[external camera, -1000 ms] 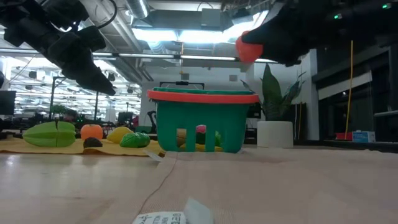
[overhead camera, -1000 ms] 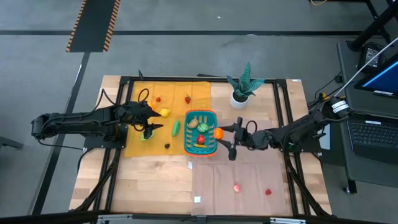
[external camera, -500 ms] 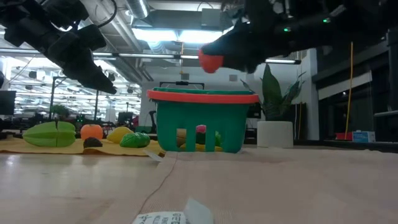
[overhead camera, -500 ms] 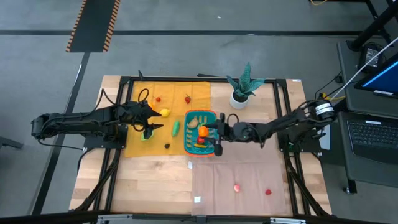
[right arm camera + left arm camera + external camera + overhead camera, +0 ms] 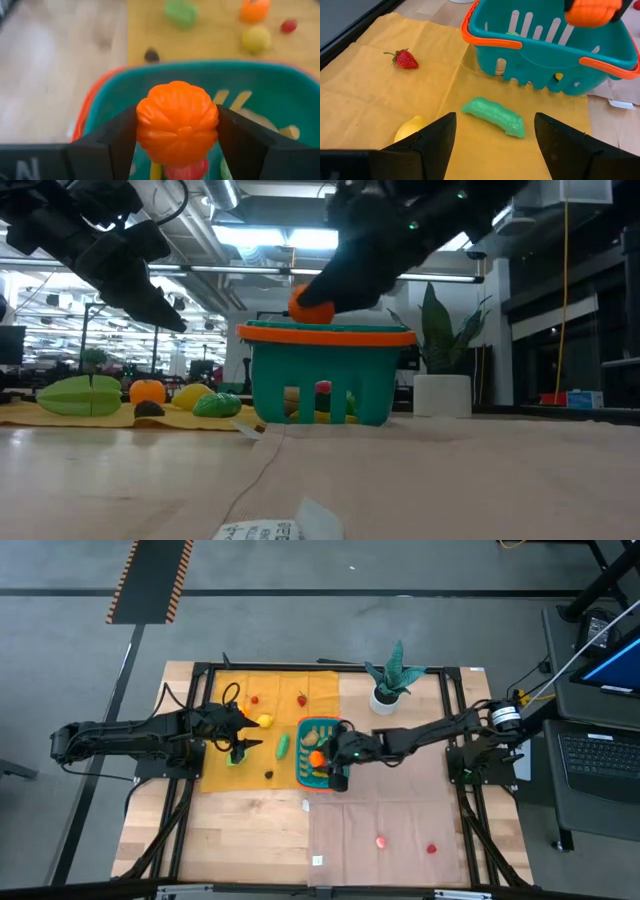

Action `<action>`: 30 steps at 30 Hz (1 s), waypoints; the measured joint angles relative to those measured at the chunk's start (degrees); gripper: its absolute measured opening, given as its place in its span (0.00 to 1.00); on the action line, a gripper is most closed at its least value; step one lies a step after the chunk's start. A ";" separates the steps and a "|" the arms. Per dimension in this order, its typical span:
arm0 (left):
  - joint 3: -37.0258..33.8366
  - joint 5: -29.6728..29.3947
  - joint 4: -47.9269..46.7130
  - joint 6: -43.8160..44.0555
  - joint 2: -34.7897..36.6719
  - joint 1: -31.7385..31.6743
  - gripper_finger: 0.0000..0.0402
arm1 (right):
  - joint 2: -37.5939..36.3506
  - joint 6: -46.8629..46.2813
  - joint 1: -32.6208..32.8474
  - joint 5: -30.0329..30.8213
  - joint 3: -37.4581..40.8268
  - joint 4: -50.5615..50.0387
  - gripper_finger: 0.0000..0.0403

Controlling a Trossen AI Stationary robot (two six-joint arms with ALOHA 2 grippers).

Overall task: Pick and placing Produce into tupperware
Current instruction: Put the tangerine into the basket

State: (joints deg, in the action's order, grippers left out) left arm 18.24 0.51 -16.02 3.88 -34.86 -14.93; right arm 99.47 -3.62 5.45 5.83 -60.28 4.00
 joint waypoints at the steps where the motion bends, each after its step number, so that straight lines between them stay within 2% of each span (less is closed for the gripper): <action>1: 0.00 0.00 -0.01 0.00 -0.01 -0.01 0.65 | 0.57 0.77 0.00 -0.10 -1.86 -3.26 0.59; 6: 0.00 0.00 -0.44 0.00 0.00 -0.01 0.65 | 1.41 1.02 0.00 -0.10 -9.09 -19.37 0.59; 10: 0.00 0.00 -0.73 0.00 -0.01 -0.01 0.65 | 1.35 1.12 0.00 -0.10 -12.40 -24.19 0.59; 24: 0.00 0.00 -1.15 -0.02 -0.01 -0.01 0.65 | 1.59 1.09 -0.02 -0.06 -12.60 -22.88 0.59; 30: -0.02 0.00 -1.16 0.00 -0.01 -0.01 0.65 | 6.14 1.46 -0.02 -0.02 -12.53 -20.86 0.59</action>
State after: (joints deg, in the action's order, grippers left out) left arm 18.22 0.51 -17.18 3.88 -34.87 -14.94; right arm 105.60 -2.15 5.43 5.81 -72.82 -16.86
